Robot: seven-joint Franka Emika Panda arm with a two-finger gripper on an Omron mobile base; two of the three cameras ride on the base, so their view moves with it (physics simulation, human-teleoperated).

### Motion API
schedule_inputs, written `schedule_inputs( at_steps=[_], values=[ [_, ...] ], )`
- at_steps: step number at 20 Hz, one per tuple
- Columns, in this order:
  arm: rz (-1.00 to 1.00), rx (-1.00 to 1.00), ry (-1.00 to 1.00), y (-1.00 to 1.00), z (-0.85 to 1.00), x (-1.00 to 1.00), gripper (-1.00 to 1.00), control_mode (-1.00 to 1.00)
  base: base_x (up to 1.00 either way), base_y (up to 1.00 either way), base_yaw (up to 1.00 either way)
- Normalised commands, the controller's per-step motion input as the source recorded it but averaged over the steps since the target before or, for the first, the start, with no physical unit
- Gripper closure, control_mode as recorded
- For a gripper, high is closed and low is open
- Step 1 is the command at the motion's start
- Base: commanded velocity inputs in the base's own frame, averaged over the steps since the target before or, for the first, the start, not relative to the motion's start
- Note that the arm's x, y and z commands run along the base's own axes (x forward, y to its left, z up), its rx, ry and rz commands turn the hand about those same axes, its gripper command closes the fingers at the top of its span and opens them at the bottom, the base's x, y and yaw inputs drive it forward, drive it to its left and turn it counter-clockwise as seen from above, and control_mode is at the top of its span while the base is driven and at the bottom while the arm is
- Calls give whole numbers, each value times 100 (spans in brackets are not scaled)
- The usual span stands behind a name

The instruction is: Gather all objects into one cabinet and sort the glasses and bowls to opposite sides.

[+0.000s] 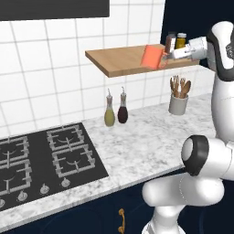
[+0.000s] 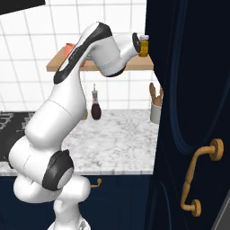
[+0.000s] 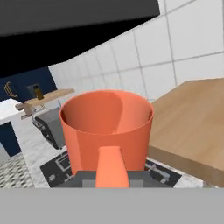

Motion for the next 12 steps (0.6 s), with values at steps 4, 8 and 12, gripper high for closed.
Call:
schedule_inputs(
  at_steps=[4, 8, 12],
  values=[
    [7, -13, -15, 63, -4, -85, 100, -100, 0, 0, 0],
    [0, -12, -17, 36, -21, -98, 100, -100, 0, 0, 0],
    [0, -8, -18, 24, -25, -90, 100, -100, 0, 0, 0]
  ],
)
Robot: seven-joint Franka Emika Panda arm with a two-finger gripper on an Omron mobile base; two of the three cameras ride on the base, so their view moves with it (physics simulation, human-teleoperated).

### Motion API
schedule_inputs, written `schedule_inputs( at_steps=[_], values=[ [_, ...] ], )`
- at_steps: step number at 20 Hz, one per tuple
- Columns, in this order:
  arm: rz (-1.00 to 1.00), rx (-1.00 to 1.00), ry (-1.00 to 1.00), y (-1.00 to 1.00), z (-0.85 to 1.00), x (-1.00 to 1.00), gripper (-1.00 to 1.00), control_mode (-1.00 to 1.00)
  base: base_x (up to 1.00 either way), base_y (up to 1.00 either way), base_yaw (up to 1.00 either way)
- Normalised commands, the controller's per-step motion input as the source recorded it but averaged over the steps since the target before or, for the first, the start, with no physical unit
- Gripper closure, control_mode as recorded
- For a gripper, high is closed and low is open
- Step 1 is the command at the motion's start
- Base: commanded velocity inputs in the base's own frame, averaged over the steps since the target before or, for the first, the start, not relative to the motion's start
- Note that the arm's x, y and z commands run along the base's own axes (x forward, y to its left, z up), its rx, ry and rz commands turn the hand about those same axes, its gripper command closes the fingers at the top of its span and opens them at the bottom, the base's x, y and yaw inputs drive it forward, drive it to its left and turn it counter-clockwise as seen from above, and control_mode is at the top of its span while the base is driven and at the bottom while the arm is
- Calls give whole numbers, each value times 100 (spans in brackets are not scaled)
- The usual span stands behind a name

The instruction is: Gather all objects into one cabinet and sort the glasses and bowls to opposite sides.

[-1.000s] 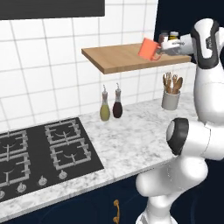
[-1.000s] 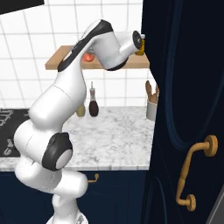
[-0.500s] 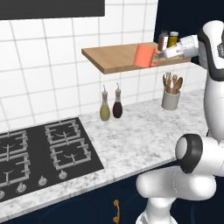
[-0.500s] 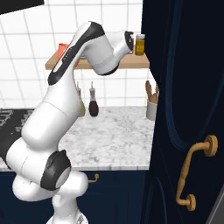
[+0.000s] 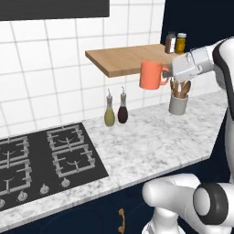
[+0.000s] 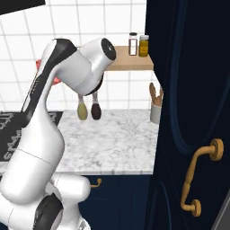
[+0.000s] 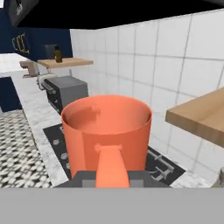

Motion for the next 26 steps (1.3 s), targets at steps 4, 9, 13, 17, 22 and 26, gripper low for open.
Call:
schedule_inputs(
  at_steps=[4, 9, 13, 17, 22, 26],
  values=[
    [-3, -3, -5, 12, -9, -69, 100, -100, 0, 0, 0],
    [-2, 0, 0, 30, -12, -56, 100, -100, 0, 0, 0],
    [-1, 0, -2, 23, -1, -60, 100, -100, 0, 0, 0],
    [0, -1, -2, 6, 0, -15, 100, 100, 0, 0, 0],
    [0, 0, 0, 0, 0, 0, 100, 100, -73, 16, 7],
    [0, 0, 0, 0, 0, 0, 100, 100, -93, 89, 22]
  ],
)
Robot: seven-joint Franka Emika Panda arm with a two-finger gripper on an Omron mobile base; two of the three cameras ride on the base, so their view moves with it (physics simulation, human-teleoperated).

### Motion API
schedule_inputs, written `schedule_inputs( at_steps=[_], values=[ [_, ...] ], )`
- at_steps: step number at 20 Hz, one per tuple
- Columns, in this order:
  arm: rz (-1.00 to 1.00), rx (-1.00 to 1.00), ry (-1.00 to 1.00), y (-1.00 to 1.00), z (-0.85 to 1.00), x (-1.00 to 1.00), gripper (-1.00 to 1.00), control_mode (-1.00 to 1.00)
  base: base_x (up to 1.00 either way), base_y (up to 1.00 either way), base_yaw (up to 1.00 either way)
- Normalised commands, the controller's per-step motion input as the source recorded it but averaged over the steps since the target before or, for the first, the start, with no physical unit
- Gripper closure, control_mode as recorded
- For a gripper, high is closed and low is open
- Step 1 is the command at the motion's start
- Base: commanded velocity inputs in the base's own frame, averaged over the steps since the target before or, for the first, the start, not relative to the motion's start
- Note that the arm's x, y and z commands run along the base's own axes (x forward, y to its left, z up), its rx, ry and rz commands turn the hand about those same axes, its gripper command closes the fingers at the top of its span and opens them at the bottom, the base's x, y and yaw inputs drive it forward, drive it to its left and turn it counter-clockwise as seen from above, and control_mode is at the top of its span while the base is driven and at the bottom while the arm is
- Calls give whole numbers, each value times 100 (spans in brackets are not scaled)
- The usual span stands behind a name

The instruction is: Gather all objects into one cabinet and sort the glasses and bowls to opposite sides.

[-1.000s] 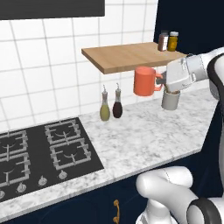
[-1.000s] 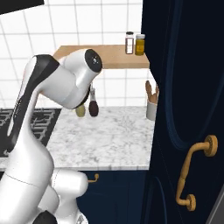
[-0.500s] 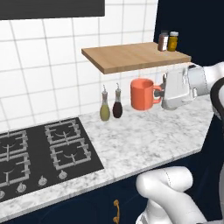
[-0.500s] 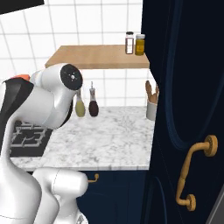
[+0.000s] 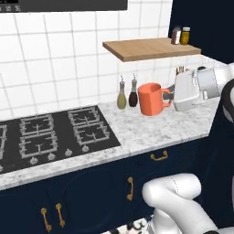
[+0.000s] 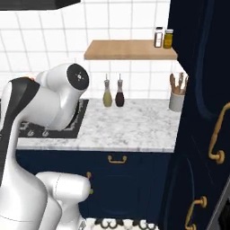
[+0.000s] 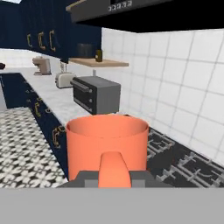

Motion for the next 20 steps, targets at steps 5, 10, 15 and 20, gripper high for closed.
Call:
schedule_inputs(
  at_steps=[5, 10, 15, 20],
  values=[
    [0, 0, 0, 0, 0, 0, 100, 100, -52, 100, 25],
    [0, 0, 0, 0, 0, 0, 100, 100, -22, 100, 20],
    [0, 0, 0, 0, 0, 0, 100, 100, 0, 100, 3],
    [0, 0, 0, 0, 0, 0, 100, 100, 1, 100, 0]
  ],
)
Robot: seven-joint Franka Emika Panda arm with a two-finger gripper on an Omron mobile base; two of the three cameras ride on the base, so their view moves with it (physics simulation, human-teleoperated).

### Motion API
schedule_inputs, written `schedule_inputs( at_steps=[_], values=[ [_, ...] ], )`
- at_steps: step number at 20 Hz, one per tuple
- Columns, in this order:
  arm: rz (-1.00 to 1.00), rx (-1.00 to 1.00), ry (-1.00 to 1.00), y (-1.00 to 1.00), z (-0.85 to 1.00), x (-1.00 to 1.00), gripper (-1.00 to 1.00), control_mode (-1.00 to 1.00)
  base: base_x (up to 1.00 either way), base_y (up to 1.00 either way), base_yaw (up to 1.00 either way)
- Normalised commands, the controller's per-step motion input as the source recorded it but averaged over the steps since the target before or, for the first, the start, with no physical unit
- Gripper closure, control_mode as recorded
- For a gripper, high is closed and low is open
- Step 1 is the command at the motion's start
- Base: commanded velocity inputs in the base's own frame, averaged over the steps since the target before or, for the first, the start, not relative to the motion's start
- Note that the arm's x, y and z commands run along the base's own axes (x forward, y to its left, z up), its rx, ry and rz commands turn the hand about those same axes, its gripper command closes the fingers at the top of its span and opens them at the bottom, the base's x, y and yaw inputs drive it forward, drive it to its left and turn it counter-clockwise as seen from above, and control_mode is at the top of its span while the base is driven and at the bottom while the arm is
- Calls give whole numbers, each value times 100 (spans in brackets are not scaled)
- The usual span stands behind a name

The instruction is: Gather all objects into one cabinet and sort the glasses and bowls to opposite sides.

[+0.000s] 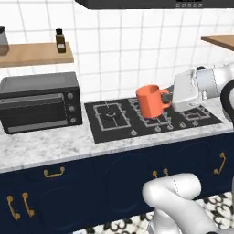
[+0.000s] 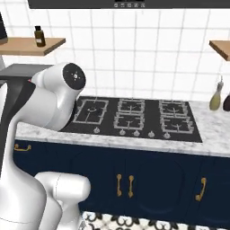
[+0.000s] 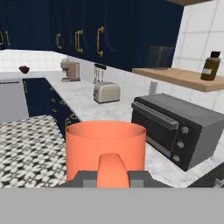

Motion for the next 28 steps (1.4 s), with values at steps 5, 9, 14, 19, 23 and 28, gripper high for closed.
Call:
schedule_inputs(
  at_steps=[5, 9, 14, 19, 23, 28],
  values=[
    [0, 0, 0, 0, 0, 0, 100, 100, 0, 100, 0],
    [0, 0, 0, 0, 0, 0, 100, 100, 0, 100, 0],
    [0, 0, 0, 0, 0, 0, 100, 100, 15, 100, -1],
    [0, 0, 0, 0, 0, 0, 100, 100, 11, 100, 0],
    [0, 0, 0, 0, 0, 0, 100, 100, 0, 100, 0],
    [0, 0, 0, 0, 0, 0, 100, 100, 0, 100, 13]
  ],
)
